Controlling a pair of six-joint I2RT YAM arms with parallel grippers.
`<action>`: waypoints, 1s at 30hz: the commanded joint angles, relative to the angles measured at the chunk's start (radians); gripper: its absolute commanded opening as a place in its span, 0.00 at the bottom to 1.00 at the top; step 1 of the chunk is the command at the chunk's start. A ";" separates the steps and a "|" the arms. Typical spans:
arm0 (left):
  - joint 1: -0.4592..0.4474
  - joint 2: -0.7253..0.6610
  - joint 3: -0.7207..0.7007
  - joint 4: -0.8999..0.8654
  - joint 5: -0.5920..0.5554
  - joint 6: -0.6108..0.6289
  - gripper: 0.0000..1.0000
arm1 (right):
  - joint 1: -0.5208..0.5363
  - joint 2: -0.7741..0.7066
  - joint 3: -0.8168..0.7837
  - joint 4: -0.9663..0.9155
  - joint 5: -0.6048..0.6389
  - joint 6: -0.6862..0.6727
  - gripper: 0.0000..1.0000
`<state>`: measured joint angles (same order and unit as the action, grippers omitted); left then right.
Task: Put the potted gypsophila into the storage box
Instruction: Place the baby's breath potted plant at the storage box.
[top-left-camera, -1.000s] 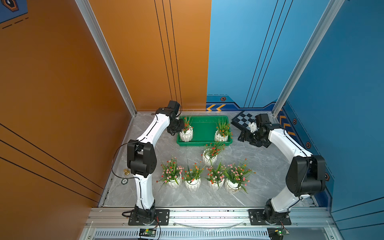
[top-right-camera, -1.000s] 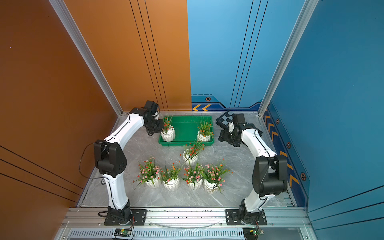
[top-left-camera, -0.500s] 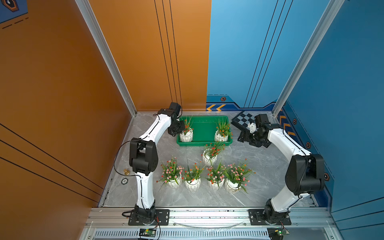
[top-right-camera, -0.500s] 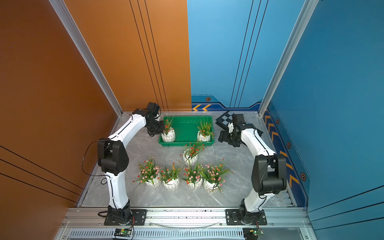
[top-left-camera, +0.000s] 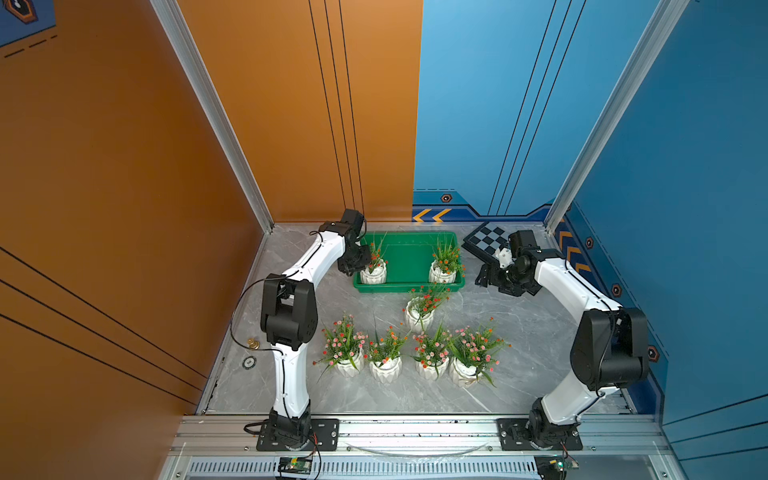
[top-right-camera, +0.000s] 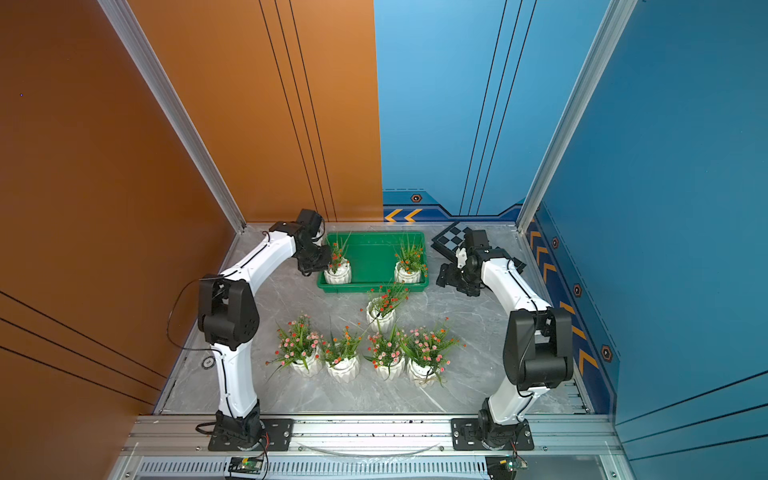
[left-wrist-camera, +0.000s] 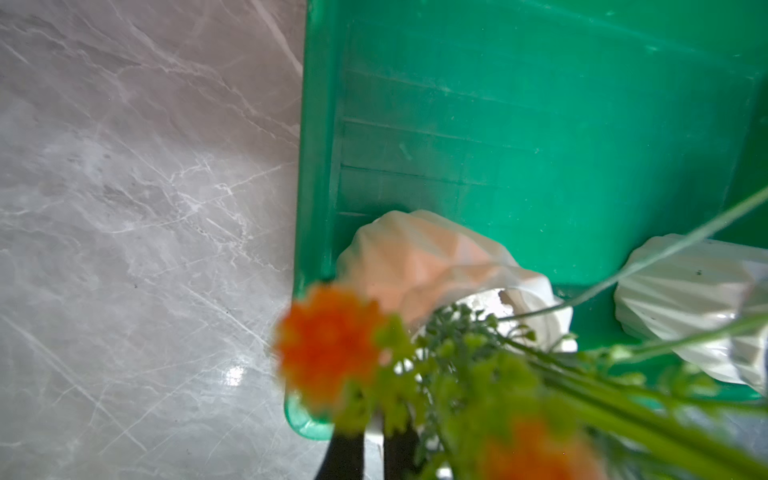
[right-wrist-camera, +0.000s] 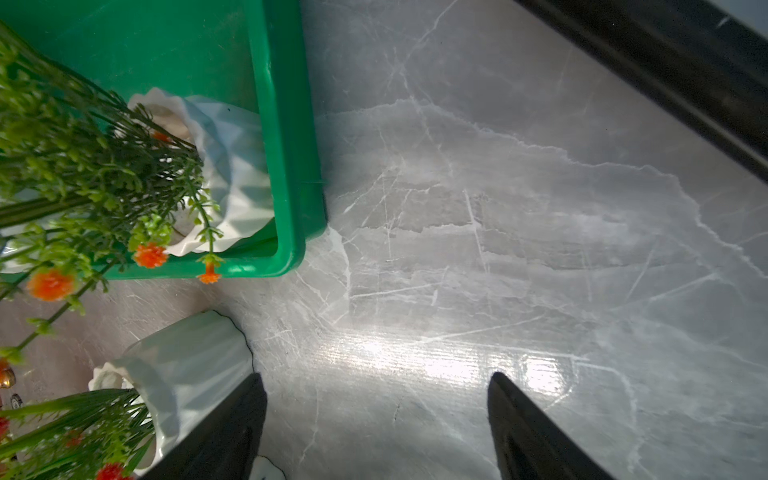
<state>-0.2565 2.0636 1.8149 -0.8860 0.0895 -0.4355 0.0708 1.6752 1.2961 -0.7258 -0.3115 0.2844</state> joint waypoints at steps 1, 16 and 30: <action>-0.003 -0.014 -0.027 0.040 0.000 -0.011 0.00 | -0.005 0.001 -0.014 -0.034 0.005 -0.017 0.85; 0.002 -0.015 -0.055 0.062 -0.002 -0.024 0.08 | -0.005 -0.013 -0.030 -0.032 0.006 -0.019 0.85; 0.023 -0.186 -0.167 0.058 -0.067 -0.034 0.43 | 0.011 -0.081 -0.044 -0.037 0.008 -0.005 0.85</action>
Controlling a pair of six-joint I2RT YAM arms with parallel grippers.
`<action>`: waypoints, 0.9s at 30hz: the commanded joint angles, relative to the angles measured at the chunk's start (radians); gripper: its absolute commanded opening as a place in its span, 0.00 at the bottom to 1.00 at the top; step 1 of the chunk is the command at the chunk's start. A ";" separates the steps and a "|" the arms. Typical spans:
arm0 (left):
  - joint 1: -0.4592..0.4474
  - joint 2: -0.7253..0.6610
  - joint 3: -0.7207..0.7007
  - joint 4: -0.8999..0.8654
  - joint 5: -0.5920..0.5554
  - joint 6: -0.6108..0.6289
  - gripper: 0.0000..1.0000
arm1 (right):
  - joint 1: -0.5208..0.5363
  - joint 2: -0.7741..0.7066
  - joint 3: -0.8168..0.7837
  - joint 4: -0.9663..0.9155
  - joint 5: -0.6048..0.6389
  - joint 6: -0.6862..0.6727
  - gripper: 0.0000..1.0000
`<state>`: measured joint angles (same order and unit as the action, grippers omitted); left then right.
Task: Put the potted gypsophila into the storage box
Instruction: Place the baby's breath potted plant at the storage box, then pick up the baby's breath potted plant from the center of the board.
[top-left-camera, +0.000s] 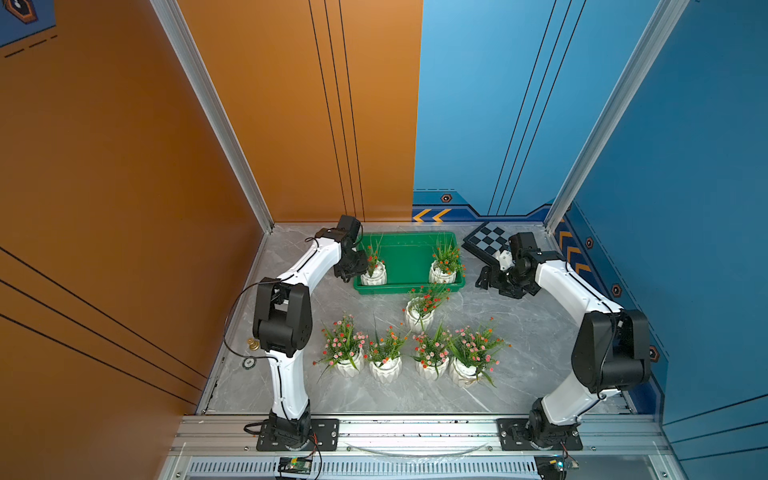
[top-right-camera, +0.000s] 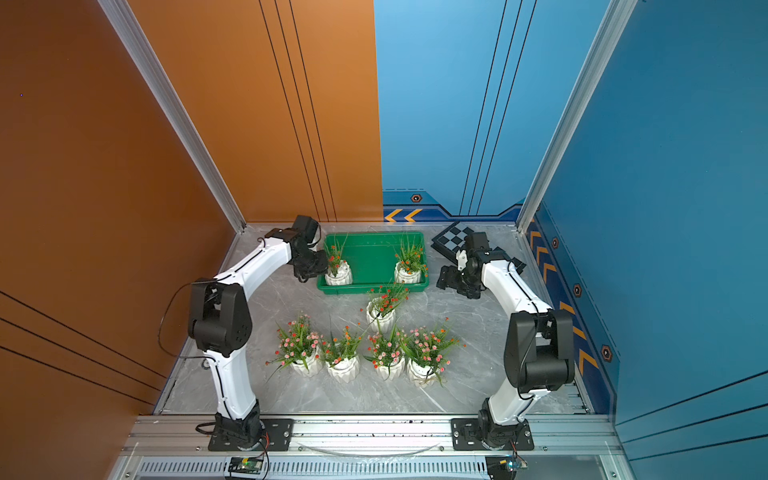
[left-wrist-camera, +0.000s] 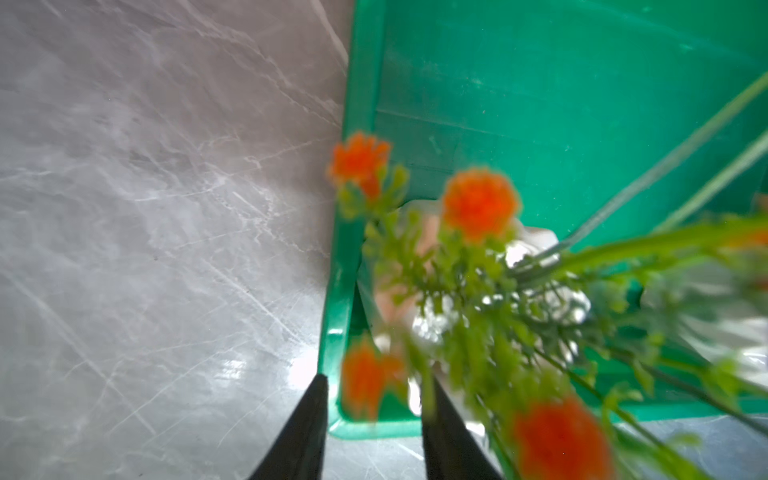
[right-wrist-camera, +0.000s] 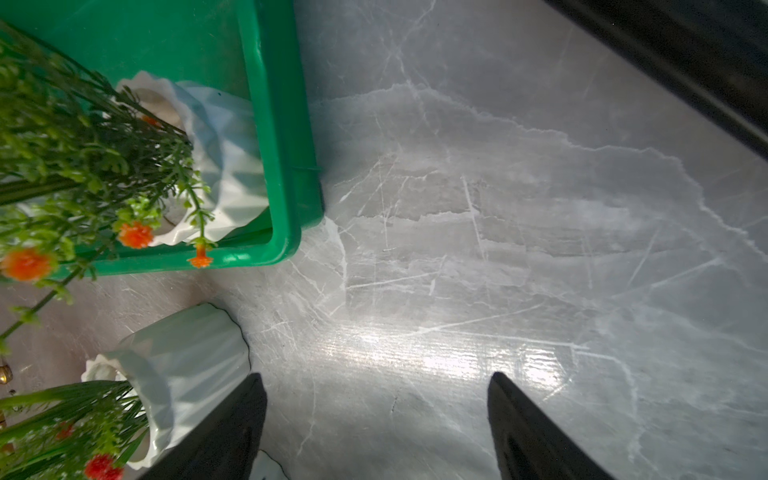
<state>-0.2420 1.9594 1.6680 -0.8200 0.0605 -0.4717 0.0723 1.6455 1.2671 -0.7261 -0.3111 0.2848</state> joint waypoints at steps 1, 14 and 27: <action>0.009 -0.105 -0.027 -0.007 -0.044 0.004 0.45 | 0.016 -0.061 -0.014 -0.039 0.012 -0.007 0.85; 0.052 -0.444 -0.259 -0.006 -0.089 0.015 0.95 | 0.196 -0.170 -0.095 -0.055 0.179 0.084 0.85; 0.086 -0.539 -0.392 -0.006 -0.099 -0.034 0.98 | 0.384 -0.110 -0.173 0.082 0.112 0.168 0.83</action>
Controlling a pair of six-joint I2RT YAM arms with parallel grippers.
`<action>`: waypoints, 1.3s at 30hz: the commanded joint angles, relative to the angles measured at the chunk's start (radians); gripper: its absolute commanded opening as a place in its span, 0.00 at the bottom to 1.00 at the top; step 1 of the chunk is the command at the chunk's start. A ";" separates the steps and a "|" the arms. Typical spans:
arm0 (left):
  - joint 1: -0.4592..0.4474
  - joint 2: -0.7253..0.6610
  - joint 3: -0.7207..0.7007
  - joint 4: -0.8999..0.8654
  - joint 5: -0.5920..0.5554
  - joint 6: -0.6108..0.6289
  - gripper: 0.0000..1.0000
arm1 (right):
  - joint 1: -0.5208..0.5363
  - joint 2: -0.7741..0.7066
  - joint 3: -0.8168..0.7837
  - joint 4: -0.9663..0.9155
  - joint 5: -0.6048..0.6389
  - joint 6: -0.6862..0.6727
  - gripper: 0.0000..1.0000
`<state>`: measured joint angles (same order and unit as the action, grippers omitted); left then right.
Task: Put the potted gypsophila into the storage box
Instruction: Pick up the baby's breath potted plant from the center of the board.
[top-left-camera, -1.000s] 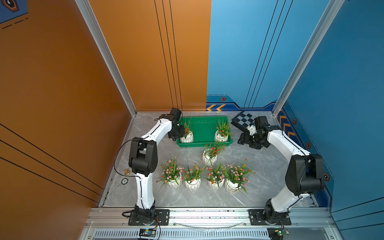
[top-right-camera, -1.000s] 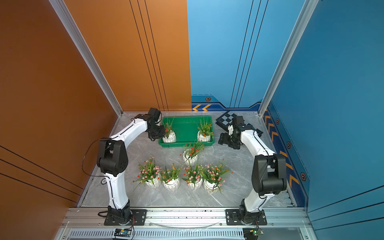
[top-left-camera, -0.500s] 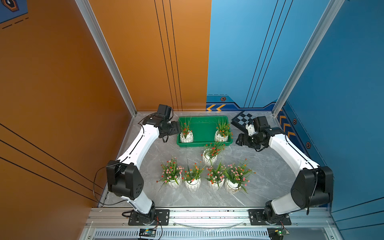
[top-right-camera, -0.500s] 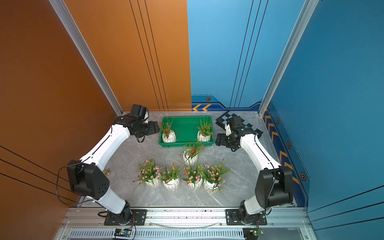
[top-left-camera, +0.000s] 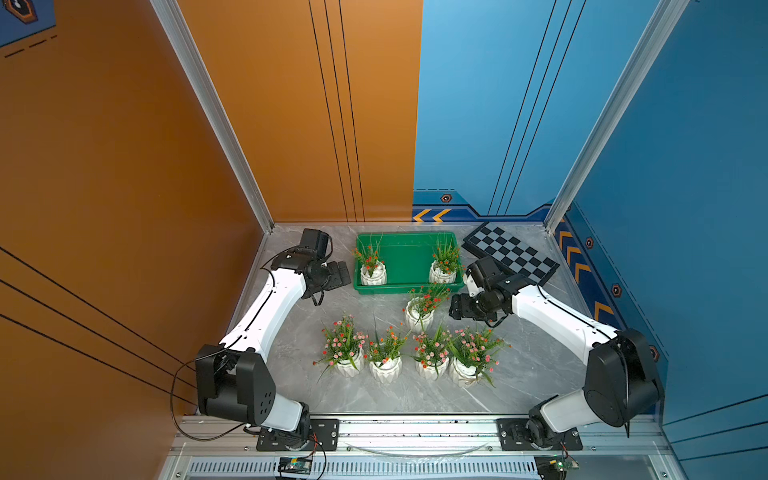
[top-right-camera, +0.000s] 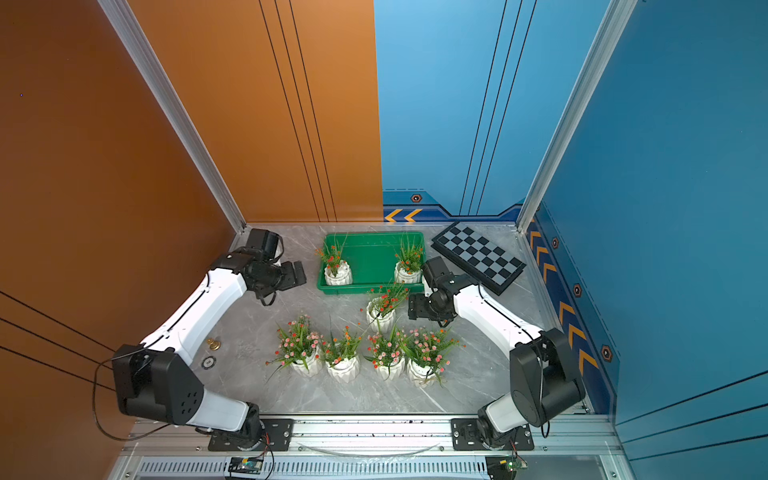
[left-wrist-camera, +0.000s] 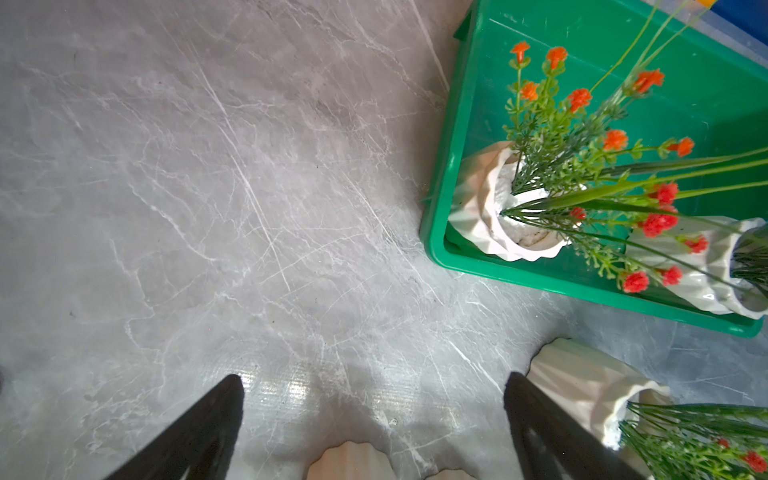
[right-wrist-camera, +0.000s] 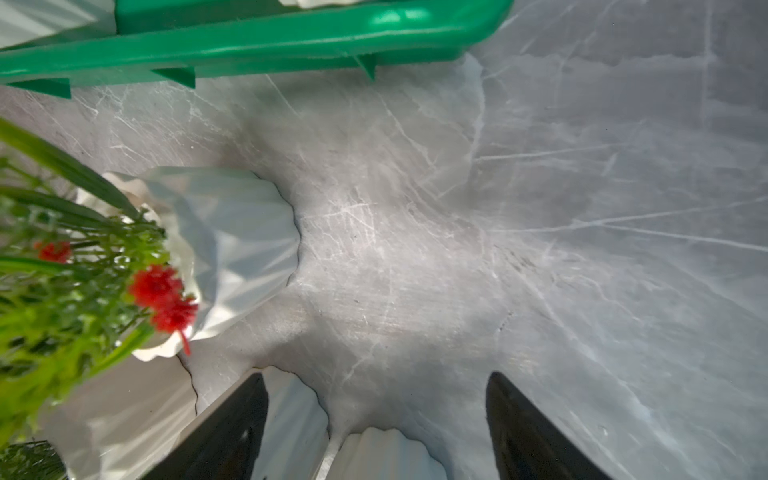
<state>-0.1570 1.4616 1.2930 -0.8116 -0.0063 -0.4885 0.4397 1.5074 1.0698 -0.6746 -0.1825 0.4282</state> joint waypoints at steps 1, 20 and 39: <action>0.001 -0.047 -0.025 -0.015 -0.036 -0.019 0.98 | 0.027 0.038 0.035 0.030 -0.017 0.021 0.83; 0.023 -0.023 -0.051 -0.014 -0.010 0.004 0.98 | 0.130 0.220 0.225 0.020 -0.026 0.025 0.77; 0.033 -0.012 -0.064 -0.012 -0.002 0.010 0.98 | 0.152 0.285 0.249 0.007 0.017 0.009 0.42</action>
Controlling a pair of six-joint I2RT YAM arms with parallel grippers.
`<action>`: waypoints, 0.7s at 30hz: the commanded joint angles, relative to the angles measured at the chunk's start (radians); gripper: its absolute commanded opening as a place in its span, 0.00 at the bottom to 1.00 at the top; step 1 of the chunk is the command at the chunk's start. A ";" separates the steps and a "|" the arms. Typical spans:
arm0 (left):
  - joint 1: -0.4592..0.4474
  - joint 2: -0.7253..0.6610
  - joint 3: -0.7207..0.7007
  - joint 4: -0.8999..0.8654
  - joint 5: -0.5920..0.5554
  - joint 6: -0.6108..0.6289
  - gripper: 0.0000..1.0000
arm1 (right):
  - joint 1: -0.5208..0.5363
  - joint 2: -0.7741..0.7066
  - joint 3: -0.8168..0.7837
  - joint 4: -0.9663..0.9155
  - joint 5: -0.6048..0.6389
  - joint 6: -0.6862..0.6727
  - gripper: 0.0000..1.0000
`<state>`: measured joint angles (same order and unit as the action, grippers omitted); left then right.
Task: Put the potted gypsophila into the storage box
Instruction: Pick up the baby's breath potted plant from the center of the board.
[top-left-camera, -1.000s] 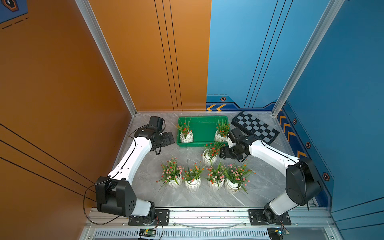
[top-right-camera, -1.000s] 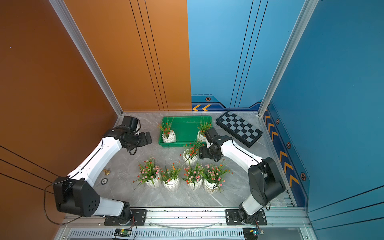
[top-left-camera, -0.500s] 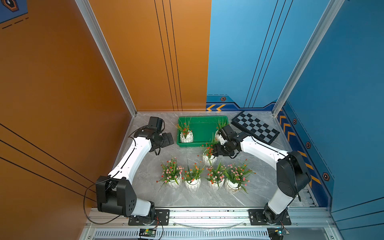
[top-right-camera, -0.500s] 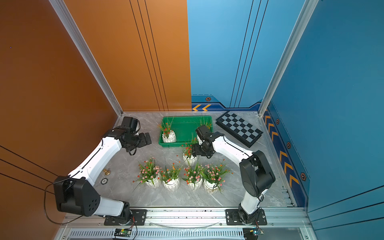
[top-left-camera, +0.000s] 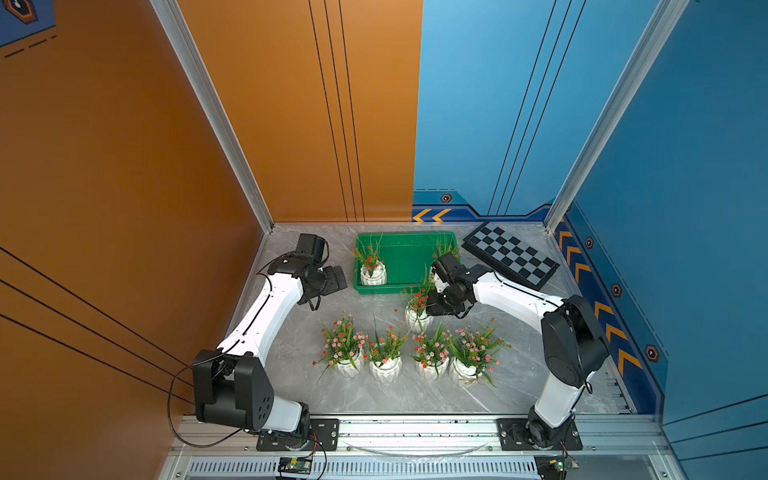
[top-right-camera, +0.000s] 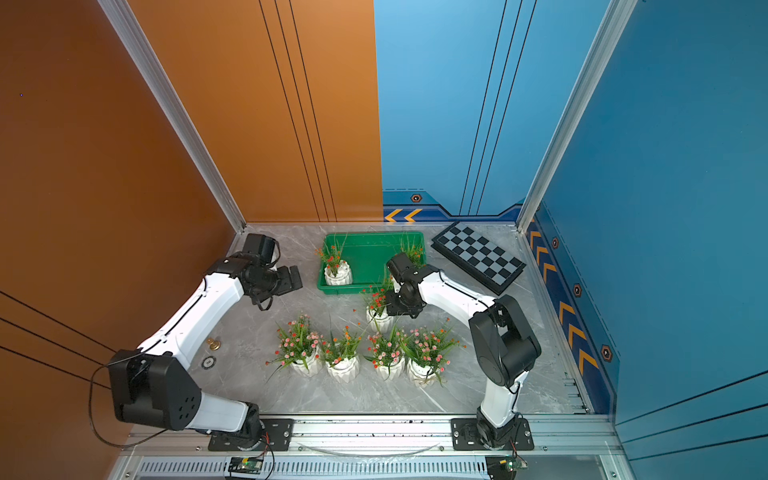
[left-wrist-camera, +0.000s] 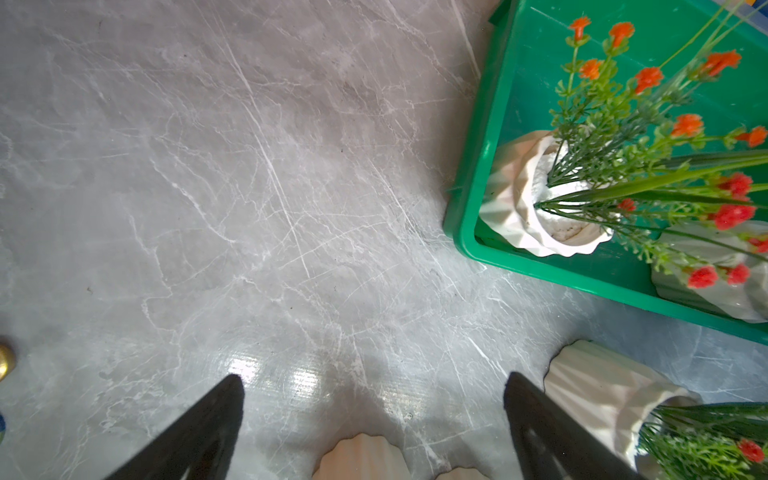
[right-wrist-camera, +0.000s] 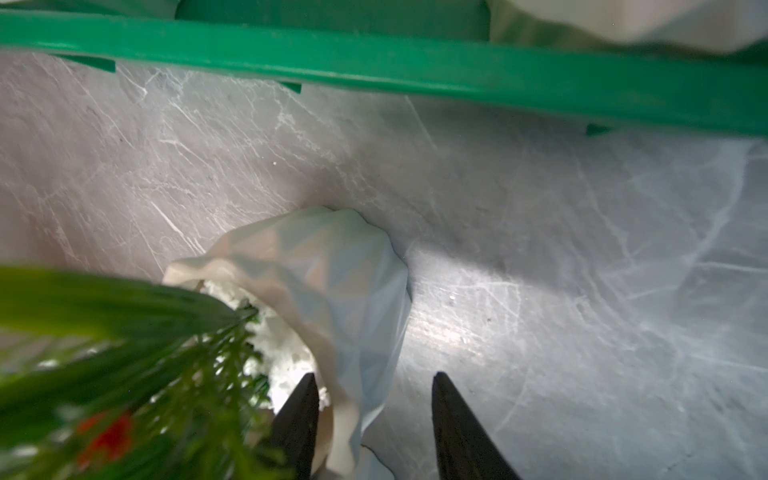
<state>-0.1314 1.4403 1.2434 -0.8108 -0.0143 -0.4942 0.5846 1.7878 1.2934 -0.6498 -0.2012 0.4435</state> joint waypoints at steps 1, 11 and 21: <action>0.007 0.010 -0.016 -0.012 0.007 0.017 0.98 | 0.008 0.005 0.027 -0.020 0.035 -0.006 0.41; 0.009 0.009 -0.024 -0.010 0.010 0.016 0.98 | 0.014 0.005 0.044 -0.025 0.028 -0.011 0.25; 0.014 0.003 -0.039 -0.004 0.011 0.016 0.98 | 0.014 0.007 0.048 -0.025 0.029 -0.012 0.20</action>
<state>-0.1307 1.4422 1.2236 -0.8104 -0.0139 -0.4942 0.5930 1.7882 1.3182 -0.6514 -0.1970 0.4427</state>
